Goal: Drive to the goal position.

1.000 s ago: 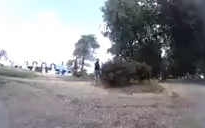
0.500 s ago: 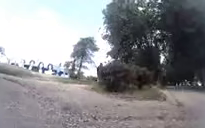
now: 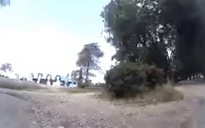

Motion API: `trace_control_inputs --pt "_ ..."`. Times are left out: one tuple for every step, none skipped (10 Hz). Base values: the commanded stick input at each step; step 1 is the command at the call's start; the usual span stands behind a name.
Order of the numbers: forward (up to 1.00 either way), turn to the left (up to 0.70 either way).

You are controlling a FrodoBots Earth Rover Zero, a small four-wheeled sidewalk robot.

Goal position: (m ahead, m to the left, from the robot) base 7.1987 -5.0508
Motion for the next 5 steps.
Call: trace_control_inputs --pt "0.85 0.33" --pt "0.85 0.30" --pt "0.85 0.03" --pt "0.85 0.00" --pt "0.85 0.00"
